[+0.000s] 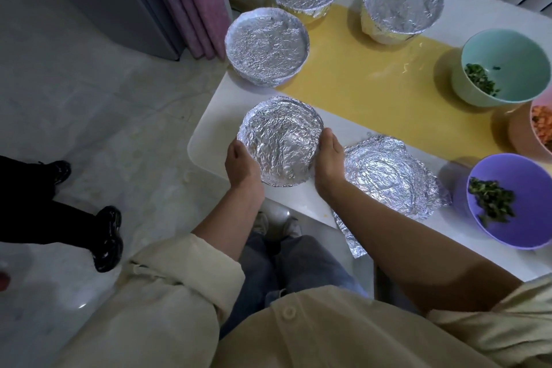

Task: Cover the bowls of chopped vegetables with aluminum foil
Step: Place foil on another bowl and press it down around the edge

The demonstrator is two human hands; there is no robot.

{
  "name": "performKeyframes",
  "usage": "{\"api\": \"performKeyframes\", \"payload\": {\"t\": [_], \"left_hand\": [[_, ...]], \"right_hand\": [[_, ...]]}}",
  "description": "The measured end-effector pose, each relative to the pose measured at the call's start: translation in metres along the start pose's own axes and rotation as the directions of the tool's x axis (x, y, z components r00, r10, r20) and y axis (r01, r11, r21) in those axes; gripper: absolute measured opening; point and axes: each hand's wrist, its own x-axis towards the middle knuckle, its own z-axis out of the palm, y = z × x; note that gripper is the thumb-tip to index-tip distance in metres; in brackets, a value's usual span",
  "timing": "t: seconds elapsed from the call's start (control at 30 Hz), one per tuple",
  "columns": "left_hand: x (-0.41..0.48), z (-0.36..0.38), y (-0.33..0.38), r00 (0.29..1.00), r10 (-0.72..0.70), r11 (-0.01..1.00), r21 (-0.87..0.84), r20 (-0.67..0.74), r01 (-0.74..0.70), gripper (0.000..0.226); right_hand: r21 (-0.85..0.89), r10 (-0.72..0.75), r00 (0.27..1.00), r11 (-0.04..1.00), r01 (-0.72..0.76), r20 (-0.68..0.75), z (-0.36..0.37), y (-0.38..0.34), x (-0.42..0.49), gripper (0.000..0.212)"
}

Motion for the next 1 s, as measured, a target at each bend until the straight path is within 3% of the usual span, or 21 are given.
{"api": "performKeyframes", "payload": {"t": [0.13,0.27,0.33,0.4,0.5,0.67,0.83,1.0], "left_hand": [[-0.005,0.002,0.003,0.999,-0.024,1.000,-0.004,-0.025,0.024,0.034],[0.004,-0.002,-0.003,1.000,-0.021,1.000,0.010,0.015,0.021,0.029],[0.002,-0.003,0.005,0.998,0.031,0.995,0.090,0.046,-0.035,0.022],[0.002,-0.004,0.012,0.993,0.101,0.983,0.146,0.053,-0.107,0.019],[0.010,-0.003,0.011,0.981,0.178,0.975,0.123,0.076,-0.187,0.031],[0.014,0.006,0.006,0.981,0.195,0.976,0.094,0.013,-0.195,0.030],[0.011,0.008,0.006,0.980,0.198,0.973,0.117,0.005,-0.197,0.034],[0.016,0.000,0.010,0.979,0.195,0.966,0.158,0.066,-0.203,0.032]], "right_hand": [[-0.046,-0.069,0.997,0.997,0.067,-0.039,0.003,0.002,-0.003,0.038],[-0.087,-0.064,0.997,0.994,0.067,0.030,-0.006,-0.003,0.000,0.034],[-0.119,-0.048,0.997,0.991,0.056,0.067,-0.014,-0.011,0.006,0.025],[-0.109,-0.051,0.995,0.992,0.061,0.091,-0.020,-0.017,0.016,0.031],[-0.083,-0.109,0.984,0.989,0.122,0.141,-0.023,-0.021,0.026,0.039],[-0.104,-0.174,0.978,0.977,0.185,0.112,-0.006,-0.011,0.030,0.027],[-0.083,-0.167,0.978,0.980,0.178,0.122,-0.004,-0.010,0.031,0.017],[-0.071,-0.081,0.972,0.993,0.099,0.221,-0.013,-0.019,0.035,0.025]]}}
